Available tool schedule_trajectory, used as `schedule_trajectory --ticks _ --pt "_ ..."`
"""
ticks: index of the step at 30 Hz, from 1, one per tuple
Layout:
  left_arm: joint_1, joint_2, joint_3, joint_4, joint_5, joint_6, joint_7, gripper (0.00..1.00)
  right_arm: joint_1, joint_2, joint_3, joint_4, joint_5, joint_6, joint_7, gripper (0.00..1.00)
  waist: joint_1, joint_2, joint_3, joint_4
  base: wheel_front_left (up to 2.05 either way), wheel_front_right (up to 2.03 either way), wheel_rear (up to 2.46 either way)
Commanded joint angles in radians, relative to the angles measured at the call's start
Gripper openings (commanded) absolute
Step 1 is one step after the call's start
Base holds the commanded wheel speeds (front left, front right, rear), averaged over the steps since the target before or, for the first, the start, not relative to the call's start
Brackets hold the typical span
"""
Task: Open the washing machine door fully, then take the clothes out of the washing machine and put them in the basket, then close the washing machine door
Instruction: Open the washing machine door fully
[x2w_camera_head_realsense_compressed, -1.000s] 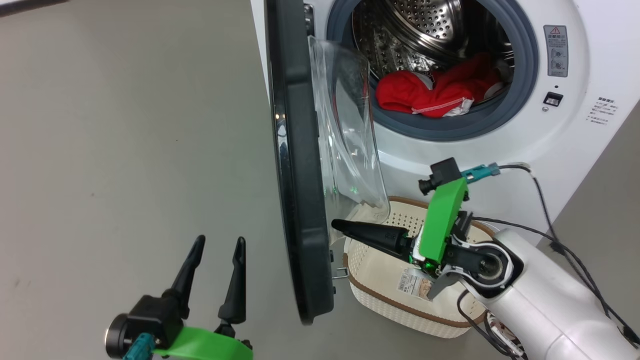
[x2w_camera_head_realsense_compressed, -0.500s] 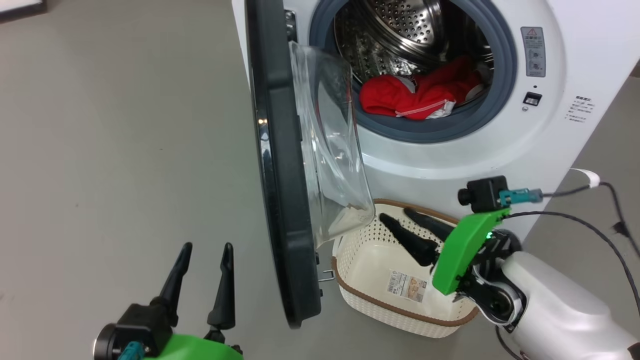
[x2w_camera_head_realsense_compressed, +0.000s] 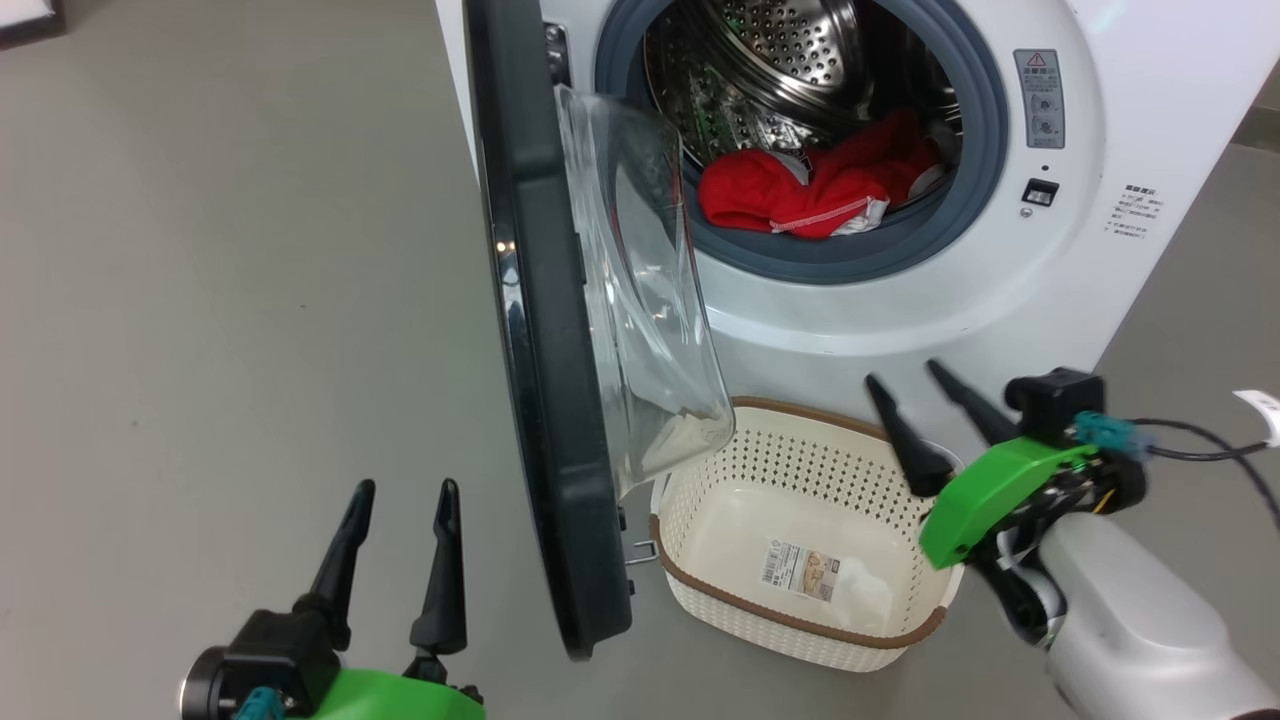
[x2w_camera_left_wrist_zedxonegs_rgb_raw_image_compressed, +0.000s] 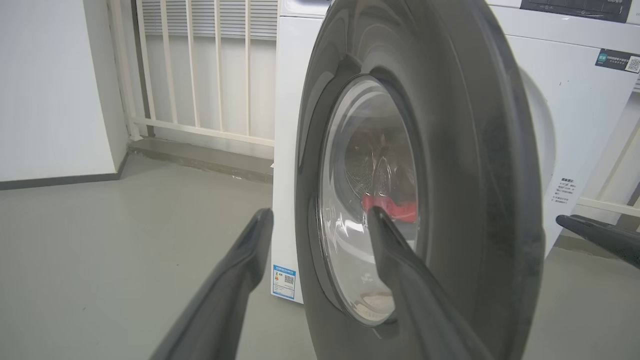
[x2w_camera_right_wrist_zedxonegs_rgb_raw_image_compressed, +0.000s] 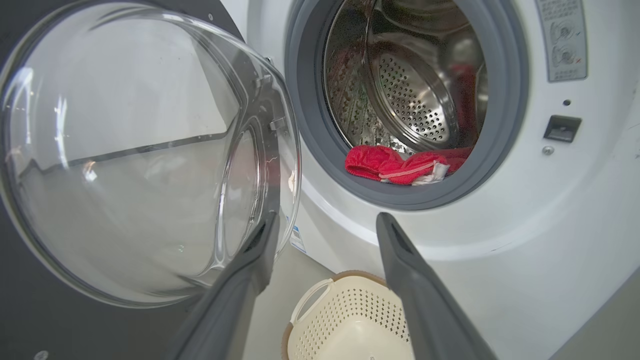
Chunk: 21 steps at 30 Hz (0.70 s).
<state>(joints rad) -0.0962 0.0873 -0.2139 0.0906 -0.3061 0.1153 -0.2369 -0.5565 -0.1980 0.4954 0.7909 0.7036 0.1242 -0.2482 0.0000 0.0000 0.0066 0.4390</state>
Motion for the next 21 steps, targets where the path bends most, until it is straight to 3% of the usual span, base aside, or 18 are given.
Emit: schedule_trajectory --ticks 1,10,16,21 --pt "-0.004 0.018 0.033 -0.031 0.011 0.006 -0.009 1.00 0.019 0.014 -0.059 -0.048 -0.074 0.007 -0.013 1.00 0.0000 0.0000 -0.001 -0.002 0.00 0.00 0.00" --pt "-0.007 0.021 0.029 -0.028 0.012 0.002 -0.015 1.00 0.204 0.118 -0.359 -0.290 -0.386 0.007 -0.013 1.00 0.0000 0.0000 -0.002 -0.005 0.00 0.00 0.00" --pt "-0.009 0.019 0.026 -0.026 0.013 0.001 -0.019 1.00 0.300 0.145 -0.409 -0.392 -0.472 0.007 -0.013 1.00 0.0000 0.0000 -0.006 -0.006 0.00 0.00 0.00" --pt "-0.004 0.019 0.027 -0.025 0.010 0.000 -0.021 1.00 0.366 0.147 -0.392 -0.450 -0.464 0.007 -0.013 1.00 0.0000 0.0000 -0.009 -0.006 0.00 0.00 0.00"
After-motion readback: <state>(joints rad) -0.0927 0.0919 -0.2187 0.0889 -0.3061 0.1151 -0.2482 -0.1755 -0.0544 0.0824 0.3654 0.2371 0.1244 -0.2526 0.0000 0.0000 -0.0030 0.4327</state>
